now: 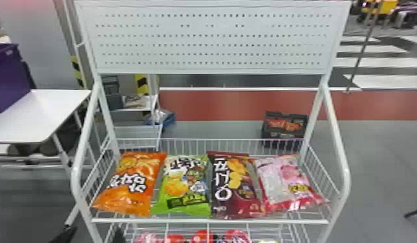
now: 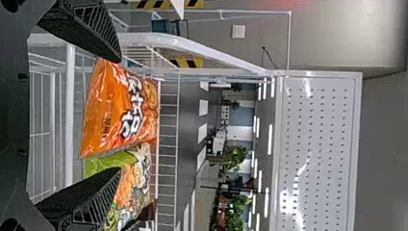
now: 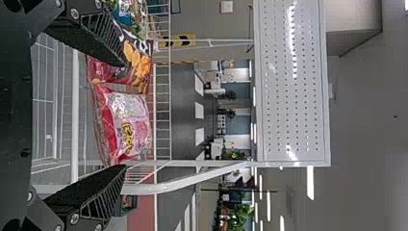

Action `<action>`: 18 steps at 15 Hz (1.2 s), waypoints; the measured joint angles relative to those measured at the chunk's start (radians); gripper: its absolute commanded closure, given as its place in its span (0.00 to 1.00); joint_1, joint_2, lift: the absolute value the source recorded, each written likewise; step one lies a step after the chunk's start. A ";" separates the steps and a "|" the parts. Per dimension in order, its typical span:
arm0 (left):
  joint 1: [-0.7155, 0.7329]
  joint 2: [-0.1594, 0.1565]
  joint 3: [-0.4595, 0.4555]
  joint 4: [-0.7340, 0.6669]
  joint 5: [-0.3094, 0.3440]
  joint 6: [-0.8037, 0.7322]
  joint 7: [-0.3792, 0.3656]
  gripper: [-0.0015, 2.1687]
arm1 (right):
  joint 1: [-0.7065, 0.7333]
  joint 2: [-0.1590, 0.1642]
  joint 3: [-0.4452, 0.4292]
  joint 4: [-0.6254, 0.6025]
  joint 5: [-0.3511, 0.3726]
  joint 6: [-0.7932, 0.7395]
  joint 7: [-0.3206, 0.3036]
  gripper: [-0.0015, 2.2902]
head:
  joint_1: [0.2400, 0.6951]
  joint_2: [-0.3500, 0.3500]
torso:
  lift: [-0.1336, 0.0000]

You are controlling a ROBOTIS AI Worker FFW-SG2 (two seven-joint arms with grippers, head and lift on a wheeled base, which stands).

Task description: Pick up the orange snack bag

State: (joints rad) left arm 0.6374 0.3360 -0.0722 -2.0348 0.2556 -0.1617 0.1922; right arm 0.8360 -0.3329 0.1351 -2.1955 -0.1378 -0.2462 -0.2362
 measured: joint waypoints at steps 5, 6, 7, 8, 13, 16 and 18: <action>-0.187 -0.003 -0.083 0.104 -0.006 0.112 0.026 0.04 | -0.001 0.000 0.004 0.003 0.001 0.000 0.000 0.06 | 0.57 0.50 | 1.00; -0.220 -0.005 -0.096 0.126 -0.006 0.126 0.032 0.05 | -0.002 0.000 0.005 0.004 0.002 0.000 0.000 0.06 | 0.57 0.50 | 1.00; -0.250 -0.007 -0.106 0.146 -0.006 0.136 0.038 0.05 | -0.003 0.000 0.006 0.006 0.002 0.000 0.000 0.06 | 0.57 0.50 | 1.00; -0.275 -0.009 -0.113 0.162 -0.006 0.148 0.040 0.05 | -0.005 0.000 0.007 0.007 0.003 0.000 0.000 0.06 | 0.57 0.50 | 1.00; -0.433 -0.031 -0.142 0.279 0.003 0.271 0.052 0.05 | -0.010 0.000 0.014 0.013 0.005 0.000 0.000 0.06 | 0.57 0.50 | 1.00; -0.508 -0.044 -0.145 0.347 0.004 0.316 0.053 0.05 | -0.013 0.000 0.018 0.020 0.009 0.000 0.000 0.06 | 0.57 0.50 | 1.00; -0.554 -0.048 -0.149 0.401 0.004 0.334 0.053 0.05 | -0.015 0.000 0.019 0.024 0.009 0.000 0.000 0.06 | 0.57 0.50 | 1.00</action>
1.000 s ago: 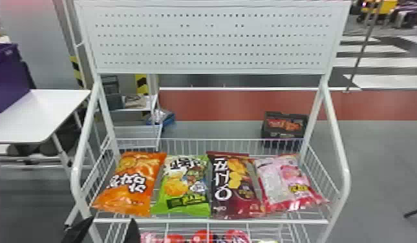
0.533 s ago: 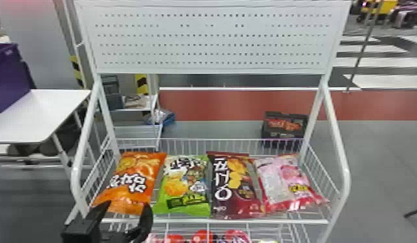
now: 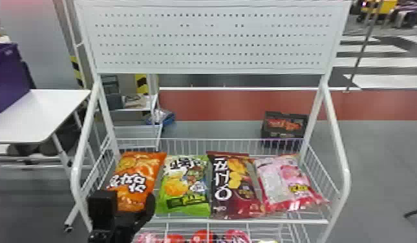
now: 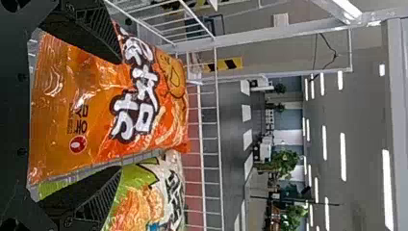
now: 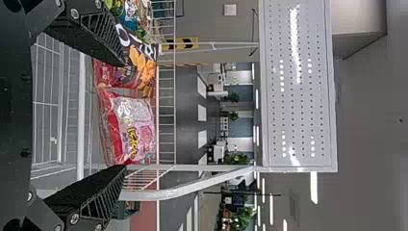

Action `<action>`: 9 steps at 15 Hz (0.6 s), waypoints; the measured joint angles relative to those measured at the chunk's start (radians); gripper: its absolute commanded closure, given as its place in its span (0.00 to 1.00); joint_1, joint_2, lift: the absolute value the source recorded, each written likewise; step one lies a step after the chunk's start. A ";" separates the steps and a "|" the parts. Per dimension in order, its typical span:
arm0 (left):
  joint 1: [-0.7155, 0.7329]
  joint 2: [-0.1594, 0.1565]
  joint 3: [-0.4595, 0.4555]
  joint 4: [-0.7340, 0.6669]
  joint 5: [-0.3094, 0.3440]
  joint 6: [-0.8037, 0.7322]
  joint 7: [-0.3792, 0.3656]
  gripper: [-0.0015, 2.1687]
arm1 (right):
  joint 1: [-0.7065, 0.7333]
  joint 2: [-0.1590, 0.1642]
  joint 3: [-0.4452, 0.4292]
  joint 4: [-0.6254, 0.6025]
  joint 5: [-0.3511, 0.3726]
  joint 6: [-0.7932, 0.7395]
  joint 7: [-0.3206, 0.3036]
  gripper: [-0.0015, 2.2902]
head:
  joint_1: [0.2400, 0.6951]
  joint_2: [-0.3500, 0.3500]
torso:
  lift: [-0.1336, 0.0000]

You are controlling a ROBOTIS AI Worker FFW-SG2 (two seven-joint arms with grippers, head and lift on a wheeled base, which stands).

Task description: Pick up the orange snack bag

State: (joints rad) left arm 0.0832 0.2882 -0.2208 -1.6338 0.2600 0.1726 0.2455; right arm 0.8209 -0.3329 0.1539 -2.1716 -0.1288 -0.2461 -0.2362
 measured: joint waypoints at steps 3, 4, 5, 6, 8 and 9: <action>-0.056 -0.002 -0.014 0.068 0.003 0.015 0.000 0.06 | -0.003 0.000 0.002 0.003 0.000 0.000 0.000 0.06 | 0.57 0.50 | 1.00; -0.068 -0.002 -0.015 0.083 0.004 0.018 0.000 0.11 | -0.003 0.000 0.002 0.003 0.000 0.000 0.000 0.06 | 0.57 0.50 | 1.00; -0.074 -0.002 -0.014 0.089 0.006 0.020 0.000 0.14 | -0.003 0.000 0.001 0.003 0.000 0.000 0.000 0.06 | 0.57 0.50 | 1.00; -0.079 -0.002 -0.012 0.092 0.011 0.021 0.000 0.19 | -0.003 0.000 0.001 0.003 0.000 0.000 0.000 0.06 | 0.57 0.50 | 1.00; -0.084 -0.001 -0.007 0.094 0.019 0.043 0.000 0.41 | -0.003 0.000 0.001 0.003 0.000 0.000 0.000 0.06 | 0.57 0.50 | 1.00; -0.084 -0.001 -0.005 0.094 0.021 0.052 0.004 0.52 | -0.003 0.000 0.001 0.003 0.000 0.000 0.000 0.06 | 0.57 0.50 | 1.00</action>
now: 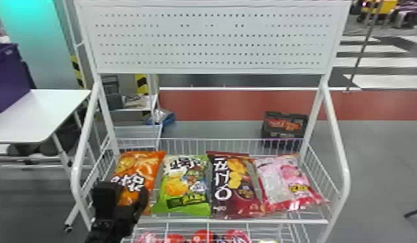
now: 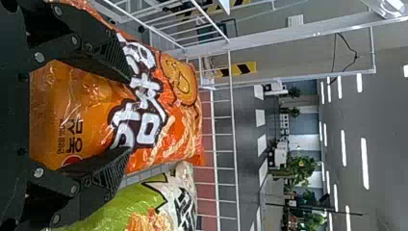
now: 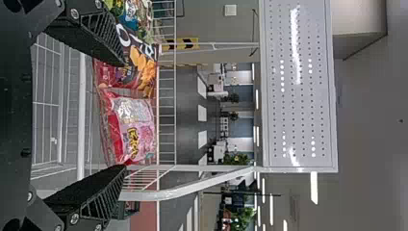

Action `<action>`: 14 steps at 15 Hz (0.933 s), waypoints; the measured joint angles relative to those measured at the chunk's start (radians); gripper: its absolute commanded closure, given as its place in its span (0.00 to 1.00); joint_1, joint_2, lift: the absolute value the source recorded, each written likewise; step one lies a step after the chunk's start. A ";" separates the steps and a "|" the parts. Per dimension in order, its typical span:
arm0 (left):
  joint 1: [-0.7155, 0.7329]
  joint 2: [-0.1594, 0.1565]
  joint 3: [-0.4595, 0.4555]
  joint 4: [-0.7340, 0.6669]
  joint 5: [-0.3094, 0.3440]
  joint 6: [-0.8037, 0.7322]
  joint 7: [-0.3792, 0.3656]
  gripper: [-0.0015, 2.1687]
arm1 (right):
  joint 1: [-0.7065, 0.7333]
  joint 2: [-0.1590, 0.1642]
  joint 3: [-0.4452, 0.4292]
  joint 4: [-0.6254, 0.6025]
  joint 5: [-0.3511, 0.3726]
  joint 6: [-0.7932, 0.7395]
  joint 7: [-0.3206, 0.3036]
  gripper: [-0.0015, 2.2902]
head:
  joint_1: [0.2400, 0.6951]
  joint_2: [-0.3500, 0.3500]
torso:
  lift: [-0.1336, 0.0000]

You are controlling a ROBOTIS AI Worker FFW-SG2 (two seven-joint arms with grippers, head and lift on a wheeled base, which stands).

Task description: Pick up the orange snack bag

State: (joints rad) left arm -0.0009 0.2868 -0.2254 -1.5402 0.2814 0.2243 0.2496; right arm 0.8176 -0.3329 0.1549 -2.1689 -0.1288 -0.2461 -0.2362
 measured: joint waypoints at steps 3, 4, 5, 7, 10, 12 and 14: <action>0.010 0.001 0.004 -0.008 0.008 0.009 0.019 0.63 | 0.000 0.001 0.000 0.000 0.000 0.000 0.000 0.06 | 0.57 0.50 | 1.00; 0.017 0.002 0.004 -0.014 0.008 0.010 0.022 0.63 | 0.000 0.001 0.000 0.000 0.000 0.000 0.000 0.06 | 0.57 0.50 | 1.00; 0.029 0.004 0.005 -0.031 0.008 0.011 0.024 0.63 | 0.000 0.001 0.000 0.000 0.000 0.000 0.000 0.06 | 0.57 0.50 | 1.00; 0.057 0.007 0.008 -0.084 0.010 0.009 0.034 0.63 | -0.001 0.000 0.000 0.000 0.000 0.000 0.000 0.06 | 0.57 0.50 | 1.00; 0.105 0.010 0.014 -0.169 0.014 0.000 0.043 0.63 | -0.002 0.000 0.000 0.000 -0.001 0.000 0.000 0.06 | 0.57 0.50 | 1.00; 0.150 0.014 0.026 -0.235 0.016 -0.009 0.045 0.63 | -0.002 -0.002 0.001 -0.001 -0.002 0.000 0.000 0.06 | 0.57 0.50 | 1.00; 0.198 0.017 0.032 -0.300 0.016 -0.020 0.049 0.63 | -0.002 -0.004 0.002 -0.002 -0.002 0.000 0.000 0.06 | 0.57 0.50 | 1.00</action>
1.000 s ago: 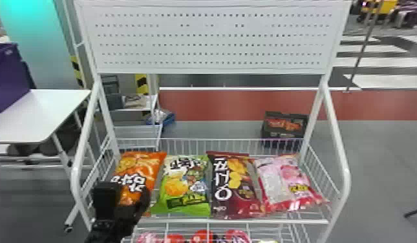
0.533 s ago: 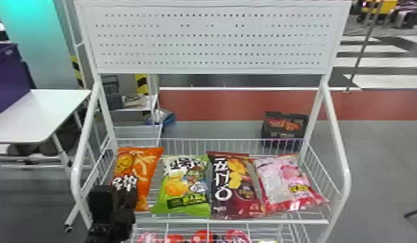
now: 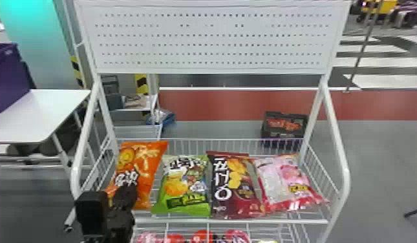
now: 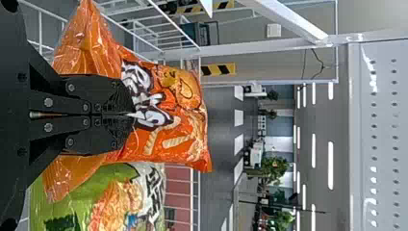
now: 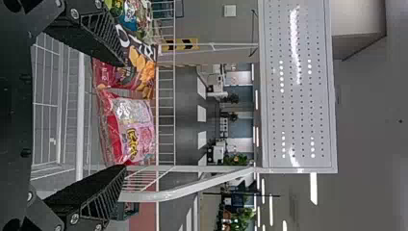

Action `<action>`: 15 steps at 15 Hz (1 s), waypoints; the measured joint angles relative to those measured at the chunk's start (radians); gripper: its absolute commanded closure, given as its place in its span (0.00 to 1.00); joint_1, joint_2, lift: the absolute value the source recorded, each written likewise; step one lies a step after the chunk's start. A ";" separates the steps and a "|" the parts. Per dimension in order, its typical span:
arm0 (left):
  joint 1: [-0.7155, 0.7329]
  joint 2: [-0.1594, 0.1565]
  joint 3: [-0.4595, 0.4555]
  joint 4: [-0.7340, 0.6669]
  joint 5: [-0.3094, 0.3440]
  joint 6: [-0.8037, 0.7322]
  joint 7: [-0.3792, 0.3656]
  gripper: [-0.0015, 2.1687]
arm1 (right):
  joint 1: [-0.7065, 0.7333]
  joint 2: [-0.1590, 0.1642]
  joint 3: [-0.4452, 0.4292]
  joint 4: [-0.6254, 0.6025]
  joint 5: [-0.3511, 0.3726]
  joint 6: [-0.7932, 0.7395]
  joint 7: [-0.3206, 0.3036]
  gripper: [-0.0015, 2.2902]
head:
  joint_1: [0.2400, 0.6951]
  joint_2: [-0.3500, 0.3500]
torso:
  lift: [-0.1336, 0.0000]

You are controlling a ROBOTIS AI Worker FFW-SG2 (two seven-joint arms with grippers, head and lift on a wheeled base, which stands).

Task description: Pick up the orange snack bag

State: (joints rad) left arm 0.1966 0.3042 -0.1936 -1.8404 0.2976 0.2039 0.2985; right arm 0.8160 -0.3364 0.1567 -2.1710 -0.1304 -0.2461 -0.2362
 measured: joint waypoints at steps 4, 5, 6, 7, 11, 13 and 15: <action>0.129 0.023 0.038 -0.118 -0.001 -0.047 0.002 0.63 | 0.000 -0.002 0.001 -0.003 -0.001 0.000 0.000 0.06 | 0.57 0.50 | 1.00; 0.170 0.031 0.051 -0.142 -0.001 -0.074 0.002 0.63 | 0.000 -0.003 0.001 -0.003 -0.001 0.000 0.000 0.06 | 0.57 0.50 | 1.00; 0.208 0.036 0.063 -0.161 -0.001 -0.109 0.001 0.63 | 0.000 -0.003 0.001 -0.003 -0.002 0.000 0.000 0.06 | 0.57 0.50 | 1.00; 0.251 0.039 0.075 -0.177 -0.002 -0.156 0.000 0.63 | 0.000 -0.003 0.001 -0.003 -0.002 0.000 0.000 0.06 | 0.57 0.50 | 1.00; 0.388 0.048 0.107 -0.205 0.000 -0.309 -0.007 0.63 | -0.013 0.000 0.009 0.007 -0.001 0.005 0.000 0.06 | 0.57 0.50 | 1.00; 0.424 0.050 0.109 -0.218 -0.001 -0.339 -0.007 0.63 | -0.020 0.000 0.014 0.013 -0.001 0.006 0.000 0.06 | 0.57 0.50 | 1.00; 0.456 0.051 0.109 -0.230 -0.004 -0.374 -0.007 0.63 | -0.024 0.001 0.016 0.018 -0.001 0.008 0.000 0.06 | 0.57 0.50 | 1.00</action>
State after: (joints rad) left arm 0.6527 0.3556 -0.0844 -2.0708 0.2938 -0.1702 0.2919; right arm 0.7922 -0.3357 0.1724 -2.1527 -0.1318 -0.2381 -0.2362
